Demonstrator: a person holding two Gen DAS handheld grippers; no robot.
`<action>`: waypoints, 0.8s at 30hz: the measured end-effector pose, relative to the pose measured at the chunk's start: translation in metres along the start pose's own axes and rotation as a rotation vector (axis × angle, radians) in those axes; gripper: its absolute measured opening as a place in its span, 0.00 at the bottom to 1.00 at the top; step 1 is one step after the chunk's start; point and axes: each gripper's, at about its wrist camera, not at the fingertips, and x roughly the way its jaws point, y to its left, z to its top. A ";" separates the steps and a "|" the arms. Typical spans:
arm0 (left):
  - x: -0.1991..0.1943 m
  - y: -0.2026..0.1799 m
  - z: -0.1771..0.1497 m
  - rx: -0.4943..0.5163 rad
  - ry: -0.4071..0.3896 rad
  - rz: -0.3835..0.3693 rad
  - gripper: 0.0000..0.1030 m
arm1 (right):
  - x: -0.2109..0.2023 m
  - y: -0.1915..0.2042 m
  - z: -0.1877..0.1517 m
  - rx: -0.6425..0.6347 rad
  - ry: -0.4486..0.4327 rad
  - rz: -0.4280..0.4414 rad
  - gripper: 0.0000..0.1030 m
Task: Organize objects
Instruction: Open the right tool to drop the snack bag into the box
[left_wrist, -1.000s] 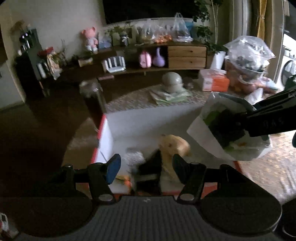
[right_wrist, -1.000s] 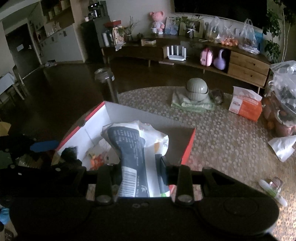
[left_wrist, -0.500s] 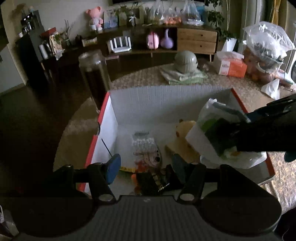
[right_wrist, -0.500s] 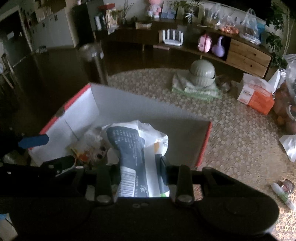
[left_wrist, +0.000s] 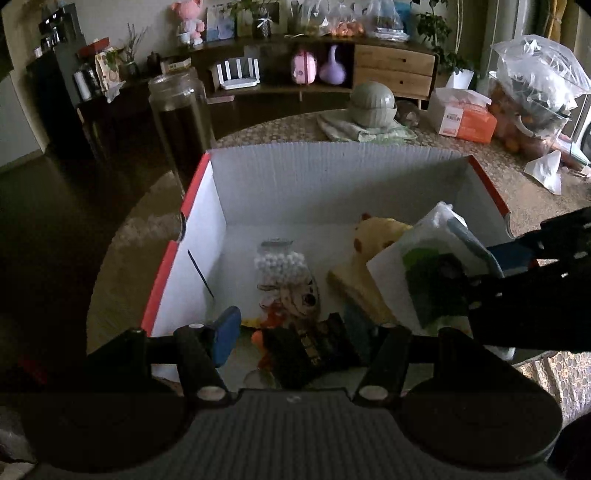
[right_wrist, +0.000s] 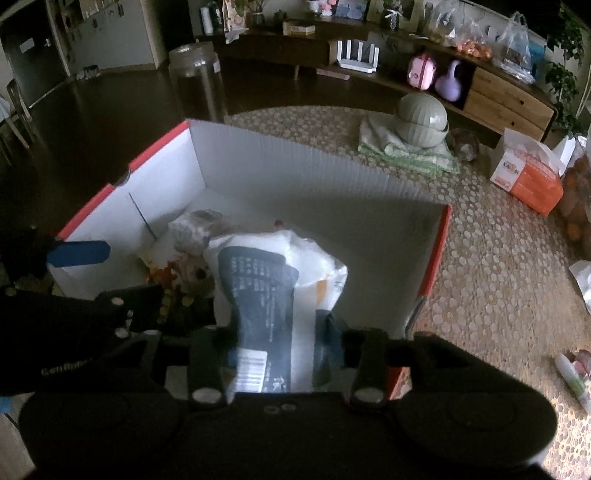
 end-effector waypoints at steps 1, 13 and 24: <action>0.001 0.000 -0.001 -0.004 0.004 0.002 0.59 | 0.000 0.000 -0.001 0.000 0.004 0.001 0.45; -0.017 -0.007 -0.006 -0.043 -0.018 -0.002 0.67 | -0.038 -0.005 -0.011 -0.012 -0.072 0.017 0.65; -0.058 -0.024 -0.006 -0.057 -0.082 -0.024 0.78 | -0.085 -0.022 -0.032 -0.008 -0.142 0.054 0.74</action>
